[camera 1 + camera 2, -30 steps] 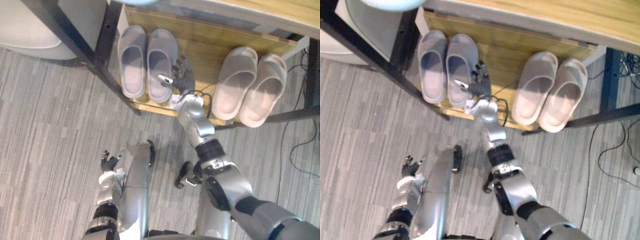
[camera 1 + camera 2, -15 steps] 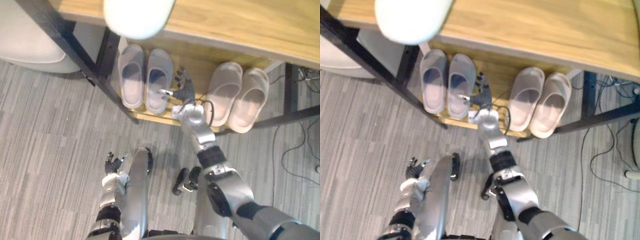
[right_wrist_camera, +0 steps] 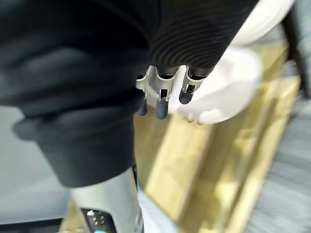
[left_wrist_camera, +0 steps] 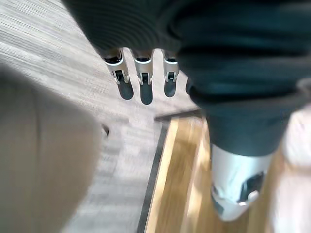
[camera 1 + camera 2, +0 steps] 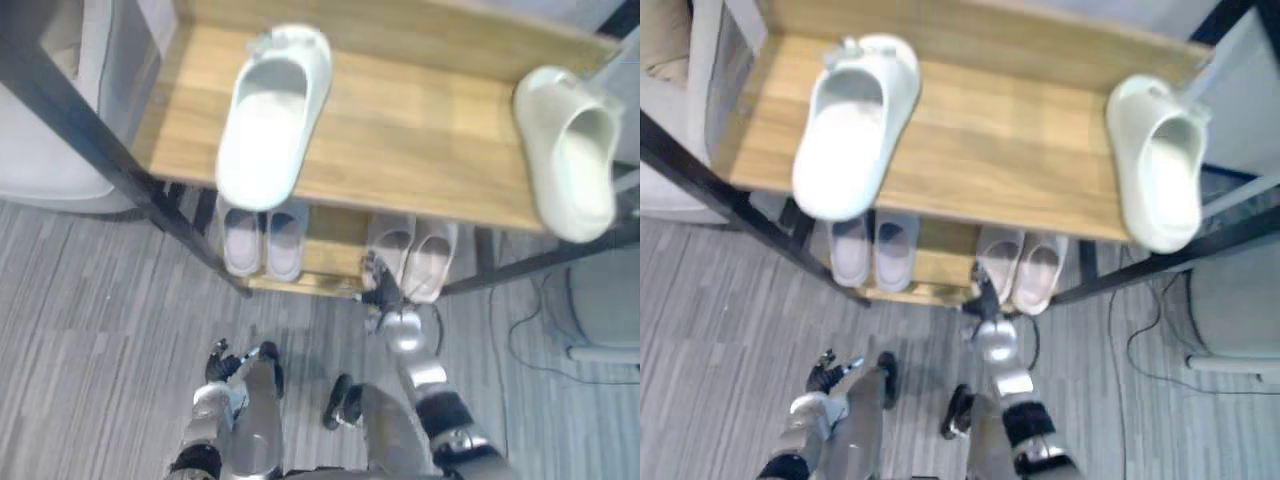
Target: Organize the slippers on the shoe rack
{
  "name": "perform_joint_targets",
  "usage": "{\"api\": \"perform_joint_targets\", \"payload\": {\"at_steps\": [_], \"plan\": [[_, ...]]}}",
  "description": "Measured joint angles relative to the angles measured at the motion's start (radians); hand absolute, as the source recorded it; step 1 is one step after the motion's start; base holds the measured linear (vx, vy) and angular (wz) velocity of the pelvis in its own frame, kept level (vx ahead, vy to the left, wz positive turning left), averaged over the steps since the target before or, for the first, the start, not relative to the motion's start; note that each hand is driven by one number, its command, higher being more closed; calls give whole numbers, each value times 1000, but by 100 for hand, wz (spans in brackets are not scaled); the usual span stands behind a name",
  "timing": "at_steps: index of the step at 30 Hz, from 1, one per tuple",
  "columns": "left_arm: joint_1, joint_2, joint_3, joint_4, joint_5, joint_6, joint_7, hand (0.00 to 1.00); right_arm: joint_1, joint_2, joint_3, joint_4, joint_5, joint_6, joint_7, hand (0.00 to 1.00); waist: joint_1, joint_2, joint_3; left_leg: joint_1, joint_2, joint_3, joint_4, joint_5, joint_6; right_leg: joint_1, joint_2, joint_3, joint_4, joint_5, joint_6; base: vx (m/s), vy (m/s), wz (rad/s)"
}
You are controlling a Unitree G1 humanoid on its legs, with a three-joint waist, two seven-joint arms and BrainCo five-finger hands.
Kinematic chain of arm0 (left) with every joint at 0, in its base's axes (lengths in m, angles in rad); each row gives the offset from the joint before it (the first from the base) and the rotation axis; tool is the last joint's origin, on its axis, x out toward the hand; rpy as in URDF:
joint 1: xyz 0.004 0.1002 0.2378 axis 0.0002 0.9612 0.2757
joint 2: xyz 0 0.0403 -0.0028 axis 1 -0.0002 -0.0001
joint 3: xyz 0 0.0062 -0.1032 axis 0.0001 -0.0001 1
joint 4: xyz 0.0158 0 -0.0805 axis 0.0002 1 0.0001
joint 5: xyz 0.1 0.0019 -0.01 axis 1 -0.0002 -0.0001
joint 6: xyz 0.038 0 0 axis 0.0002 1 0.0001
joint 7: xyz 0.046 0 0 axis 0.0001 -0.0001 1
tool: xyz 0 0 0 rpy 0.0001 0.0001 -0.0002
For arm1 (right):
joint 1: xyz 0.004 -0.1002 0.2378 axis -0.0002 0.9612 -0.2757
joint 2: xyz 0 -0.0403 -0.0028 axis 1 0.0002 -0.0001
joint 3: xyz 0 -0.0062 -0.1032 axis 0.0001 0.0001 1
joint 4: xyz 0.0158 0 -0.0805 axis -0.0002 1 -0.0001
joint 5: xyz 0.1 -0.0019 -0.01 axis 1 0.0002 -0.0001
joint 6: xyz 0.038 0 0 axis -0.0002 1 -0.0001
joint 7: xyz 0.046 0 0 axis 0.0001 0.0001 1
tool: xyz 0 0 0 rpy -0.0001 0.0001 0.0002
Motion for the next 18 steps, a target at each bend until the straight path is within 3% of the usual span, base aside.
{"api": "perform_joint_targets", "payload": {"at_steps": [5,11,18], "plan": [[48,-11,-47,21,47,5,-30,0,105,-45,-12,139,-54,-11,34,0,-14,34,-86,150,-28,21,-213,77,2,124,16,1,-177,73,19,135,25,-7],[71,-13,-98,20,66,11,-38,0,158,-50,-82,363,-93,-12,54,0,-19,75,-130,273,-43,20,-389,157,3,202,32,0,-269,112,27,39,-4,-1],[83,-14,-217,-1,102,10,-46,0,180,-51,-122,429,-91,-11,53,0,-37,85,-144,324,-52,16,-442,192,14,237,35,1,-308,141,32,-52,34,0]]}}
